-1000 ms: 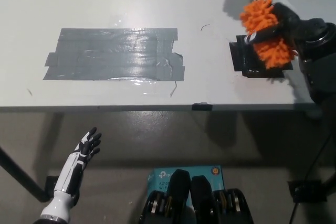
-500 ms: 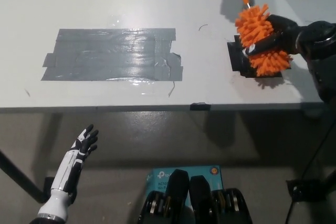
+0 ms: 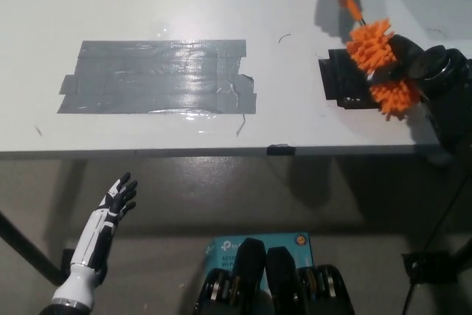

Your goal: A person hands an oraange duster to the robot and the robot grabs it with its right hand and places it on the black marked spot infron tof it on the desk

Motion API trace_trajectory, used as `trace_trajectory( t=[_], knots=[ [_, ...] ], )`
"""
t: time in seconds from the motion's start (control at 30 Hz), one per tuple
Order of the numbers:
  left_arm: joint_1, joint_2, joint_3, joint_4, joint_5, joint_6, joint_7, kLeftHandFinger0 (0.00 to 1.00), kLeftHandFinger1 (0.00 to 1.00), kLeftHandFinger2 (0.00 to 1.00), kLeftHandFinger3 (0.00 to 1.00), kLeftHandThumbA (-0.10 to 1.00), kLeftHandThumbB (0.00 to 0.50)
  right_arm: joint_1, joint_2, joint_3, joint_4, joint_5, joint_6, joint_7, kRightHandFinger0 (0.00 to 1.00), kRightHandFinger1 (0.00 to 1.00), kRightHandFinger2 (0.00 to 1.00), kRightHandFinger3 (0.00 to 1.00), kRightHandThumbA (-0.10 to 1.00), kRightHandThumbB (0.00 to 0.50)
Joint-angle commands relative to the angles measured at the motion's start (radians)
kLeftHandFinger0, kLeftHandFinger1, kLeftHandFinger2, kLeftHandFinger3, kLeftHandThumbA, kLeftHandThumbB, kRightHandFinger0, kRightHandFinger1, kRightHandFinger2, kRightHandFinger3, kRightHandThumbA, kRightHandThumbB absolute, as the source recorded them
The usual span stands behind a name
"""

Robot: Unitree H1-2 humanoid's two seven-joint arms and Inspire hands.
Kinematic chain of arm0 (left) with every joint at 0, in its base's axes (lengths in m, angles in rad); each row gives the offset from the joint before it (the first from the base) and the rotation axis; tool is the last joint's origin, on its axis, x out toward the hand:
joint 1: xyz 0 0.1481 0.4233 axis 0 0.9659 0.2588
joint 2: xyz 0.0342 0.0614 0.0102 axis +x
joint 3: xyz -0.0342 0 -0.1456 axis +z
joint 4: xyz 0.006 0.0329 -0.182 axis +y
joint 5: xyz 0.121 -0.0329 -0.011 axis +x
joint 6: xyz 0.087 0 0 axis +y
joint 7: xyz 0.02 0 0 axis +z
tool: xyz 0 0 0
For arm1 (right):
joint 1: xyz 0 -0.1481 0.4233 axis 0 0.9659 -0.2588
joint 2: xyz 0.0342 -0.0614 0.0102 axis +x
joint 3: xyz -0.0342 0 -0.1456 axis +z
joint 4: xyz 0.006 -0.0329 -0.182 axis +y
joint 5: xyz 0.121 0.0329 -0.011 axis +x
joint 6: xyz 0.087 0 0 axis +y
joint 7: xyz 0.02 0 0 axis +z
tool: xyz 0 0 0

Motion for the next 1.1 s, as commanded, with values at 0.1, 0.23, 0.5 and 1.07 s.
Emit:
trace_trajectory(
  t=[0.1,0.23,0.5,1.07],
  knots=[
    [-0.016,0.011,0.008,-0.024,-0.014,-0.010,-0.010,1.00,1.00,1.00,1.00,0.98,0.160,0.007,-0.014,-0.082,-0.151,0.022,-0.084,-0.162,0.22,0.74,1.00,0.89,-0.10,0.185],
    [-0.017,0.016,0.010,-0.026,-0.011,-0.014,-0.009,1.00,1.00,1.00,1.00,0.98,0.163,0.073,-0.038,-0.137,-0.438,0.021,-0.033,-0.157,0.22,0.73,1.00,0.95,-0.10,0.208],
    [-0.025,0.020,0.011,-0.019,-0.005,-0.020,-0.007,1.00,1.00,1.00,1.00,1.00,0.158,0.128,-0.065,-0.215,-0.890,-0.006,0.126,-0.132,0.08,0.53,0.81,0.92,-0.10,0.111],
    [-0.020,0.029,0.018,-0.031,-0.012,-0.006,-0.011,1.00,1.00,1.00,1.00,1.00,0.158,0.128,-0.037,-0.184,-0.883,-0.092,0.139,-0.078,0.19,0.65,0.99,1.00,-0.10,0.229]
  ],
)
